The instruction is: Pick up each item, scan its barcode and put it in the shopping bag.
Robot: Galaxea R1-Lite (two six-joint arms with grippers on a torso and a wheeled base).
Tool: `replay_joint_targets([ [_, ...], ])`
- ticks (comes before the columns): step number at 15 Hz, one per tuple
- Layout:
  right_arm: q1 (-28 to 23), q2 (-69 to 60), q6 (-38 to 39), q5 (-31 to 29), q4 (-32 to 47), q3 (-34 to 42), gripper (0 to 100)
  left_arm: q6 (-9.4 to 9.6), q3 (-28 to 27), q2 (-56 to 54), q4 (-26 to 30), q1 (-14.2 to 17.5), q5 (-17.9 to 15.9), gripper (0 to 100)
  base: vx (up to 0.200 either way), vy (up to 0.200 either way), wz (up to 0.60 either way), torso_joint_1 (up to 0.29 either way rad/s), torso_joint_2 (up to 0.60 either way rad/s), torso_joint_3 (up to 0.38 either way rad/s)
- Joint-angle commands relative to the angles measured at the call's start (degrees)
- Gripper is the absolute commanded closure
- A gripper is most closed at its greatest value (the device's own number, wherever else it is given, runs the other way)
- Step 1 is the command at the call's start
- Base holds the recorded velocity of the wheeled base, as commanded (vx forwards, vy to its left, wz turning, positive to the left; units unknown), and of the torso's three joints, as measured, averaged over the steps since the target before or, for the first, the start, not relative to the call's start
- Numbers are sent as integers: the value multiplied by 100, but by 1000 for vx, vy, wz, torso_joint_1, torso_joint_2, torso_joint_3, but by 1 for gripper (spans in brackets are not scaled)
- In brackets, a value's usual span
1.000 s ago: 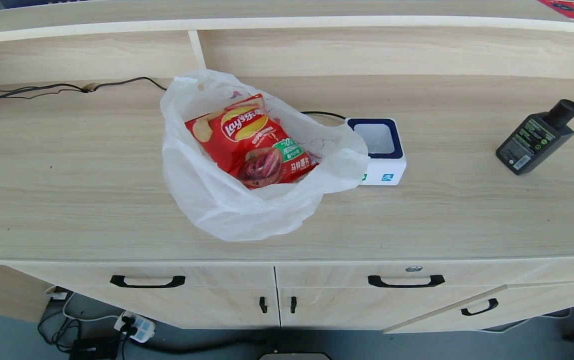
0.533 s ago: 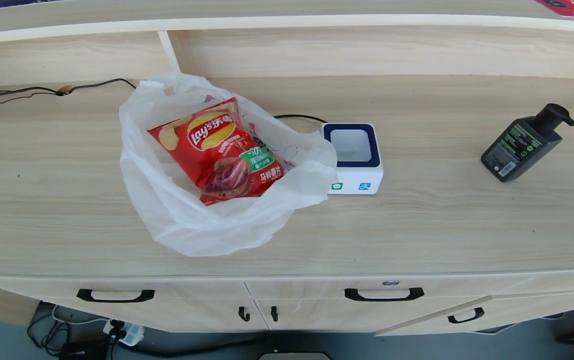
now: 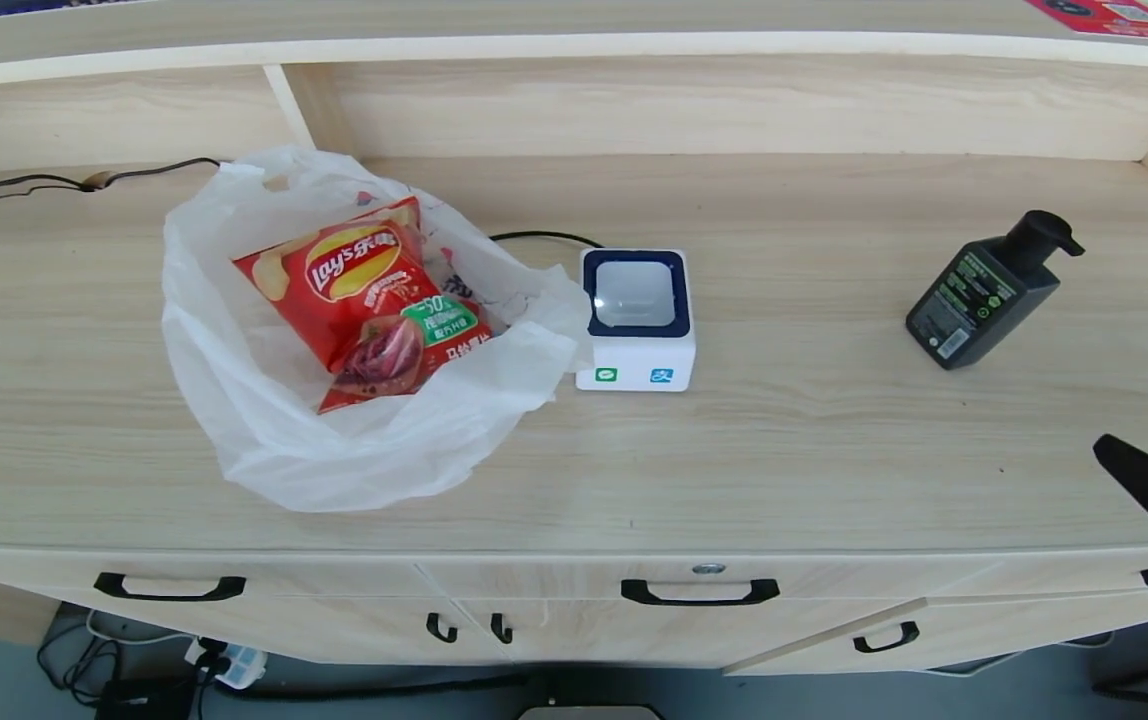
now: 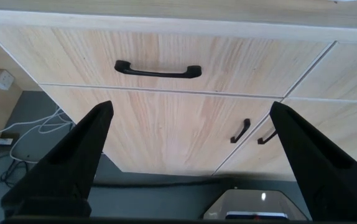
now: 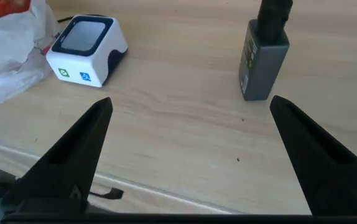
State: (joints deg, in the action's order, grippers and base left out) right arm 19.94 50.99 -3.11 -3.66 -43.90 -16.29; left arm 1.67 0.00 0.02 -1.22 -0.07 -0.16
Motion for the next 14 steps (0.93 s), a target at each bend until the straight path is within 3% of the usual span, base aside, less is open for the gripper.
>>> replay_joint_targets([
  [1, -342, 2749, -102, 49, -2738, -296, 0, 0, 0, -2, -1, 7, -2, 0, 0, 0, 0, 0, 0, 0],
  [6, -1370, 2916, -322, 744, -2826, -94, 0, 0, 0, -2, -10, 7, -2, 0, 0, 0, 0, 0, 0, 0],
  [11, -1493, 3356, -208, 788, -2844, -384, 0, 0, 0, -2, 8, 7, -2, 0, 0, 0, 0, 0, 0, 0],
  [14, -1854, 4033, -269, 1658, -2958, -894, 0, 0, 0, -2, -10, 7, 7, 0, 0, 0, 0, 0, 0, 0],
])
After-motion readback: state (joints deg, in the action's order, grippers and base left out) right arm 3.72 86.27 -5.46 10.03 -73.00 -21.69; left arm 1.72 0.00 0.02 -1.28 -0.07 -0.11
